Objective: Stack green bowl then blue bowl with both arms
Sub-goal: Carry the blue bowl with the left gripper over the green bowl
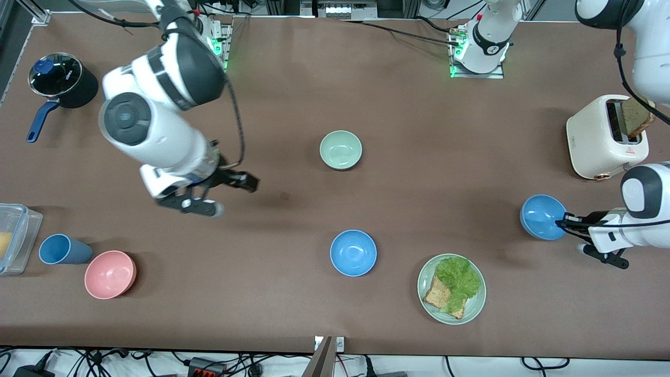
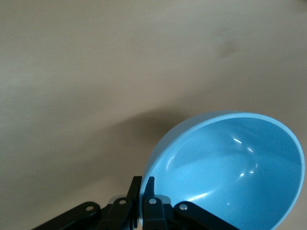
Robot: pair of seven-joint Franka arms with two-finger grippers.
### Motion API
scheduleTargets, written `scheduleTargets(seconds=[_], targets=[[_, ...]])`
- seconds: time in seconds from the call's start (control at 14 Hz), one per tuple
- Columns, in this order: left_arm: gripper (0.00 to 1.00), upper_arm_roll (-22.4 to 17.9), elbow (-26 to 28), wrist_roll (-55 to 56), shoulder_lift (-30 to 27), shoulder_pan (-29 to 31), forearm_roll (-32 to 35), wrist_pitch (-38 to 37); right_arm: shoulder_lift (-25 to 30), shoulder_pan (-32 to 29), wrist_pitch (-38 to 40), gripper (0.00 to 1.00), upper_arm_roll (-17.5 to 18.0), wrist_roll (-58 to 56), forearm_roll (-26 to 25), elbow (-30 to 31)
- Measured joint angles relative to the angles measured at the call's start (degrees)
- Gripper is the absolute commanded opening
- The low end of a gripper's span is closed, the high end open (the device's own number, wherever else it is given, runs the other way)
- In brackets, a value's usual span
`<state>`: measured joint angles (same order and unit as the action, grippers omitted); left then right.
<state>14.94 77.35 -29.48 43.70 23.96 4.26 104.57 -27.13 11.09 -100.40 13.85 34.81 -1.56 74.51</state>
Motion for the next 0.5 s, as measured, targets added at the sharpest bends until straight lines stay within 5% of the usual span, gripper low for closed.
scheduleTargets(seconds=[0.21, 0.5], targets=[[0.00, 3.7, 0.0, 4.7, -4.6, -0.1, -4.7, -7.7, 1.3, -5.2, 3.2, 1.00, -0.2, -4.1, -1.9, -0.4], [0.00, 16.4, 0.6, 28.9, -7.3, -0.8, -5.3, -12.5, 2.6, -11.2, 4.0, 1.00, -0.4, -8.6, -2.1, -0.4]])
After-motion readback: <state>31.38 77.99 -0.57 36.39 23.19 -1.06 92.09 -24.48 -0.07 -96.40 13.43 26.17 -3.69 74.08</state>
